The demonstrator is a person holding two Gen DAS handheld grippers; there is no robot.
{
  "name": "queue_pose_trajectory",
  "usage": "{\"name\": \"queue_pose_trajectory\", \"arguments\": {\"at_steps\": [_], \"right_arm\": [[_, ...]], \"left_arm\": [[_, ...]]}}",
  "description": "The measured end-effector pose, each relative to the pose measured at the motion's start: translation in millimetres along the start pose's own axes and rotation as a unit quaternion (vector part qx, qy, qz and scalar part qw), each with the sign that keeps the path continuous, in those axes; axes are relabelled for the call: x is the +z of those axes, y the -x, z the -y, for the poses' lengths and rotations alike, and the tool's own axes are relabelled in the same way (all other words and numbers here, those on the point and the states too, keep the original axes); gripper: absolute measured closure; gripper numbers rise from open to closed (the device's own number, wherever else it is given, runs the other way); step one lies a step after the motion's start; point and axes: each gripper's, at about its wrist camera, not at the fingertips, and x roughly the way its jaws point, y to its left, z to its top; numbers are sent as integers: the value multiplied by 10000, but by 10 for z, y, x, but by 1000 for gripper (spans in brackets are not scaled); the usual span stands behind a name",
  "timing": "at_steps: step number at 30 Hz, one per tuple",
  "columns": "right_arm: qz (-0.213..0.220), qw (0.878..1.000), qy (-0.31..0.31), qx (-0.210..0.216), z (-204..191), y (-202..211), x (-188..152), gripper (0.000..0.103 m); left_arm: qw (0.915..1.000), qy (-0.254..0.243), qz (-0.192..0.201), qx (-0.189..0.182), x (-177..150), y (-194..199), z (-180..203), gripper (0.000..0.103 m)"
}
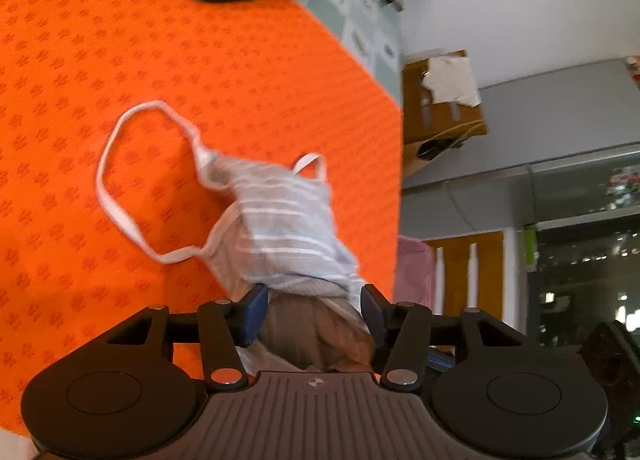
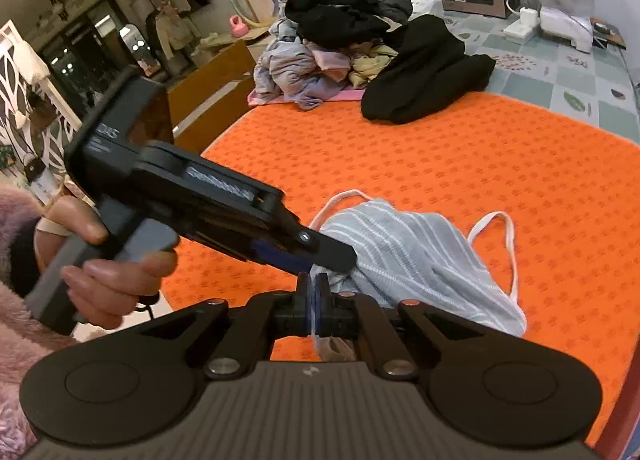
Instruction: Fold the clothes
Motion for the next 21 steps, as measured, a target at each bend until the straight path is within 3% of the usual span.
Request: {"name": "queue_pose_trajectory", "arguments": {"at_steps": [2,3,6,9,21], "right_arm": [[-54,10000,-65,32,-10,-32,-35,100],[-84,9999,-69,7,-10,-57,-52,100],[-169,9997,-127,-97,23,-80,-111,100],[-226,9990,-182,-352,76,-28,-190,96],[-464,9834,-1035,-1416,464,173,-625,91]], "left_arm": [[9999,-77,68,108,-20,-4,15,86],[9997,-139,119,153,-19,5,35,90],[9966,-561,318,511,10,33,138,92],[9936,-832,279,711,65,26,177,88],[9861,-1312,155,1003,-148,170,8,69]]}}
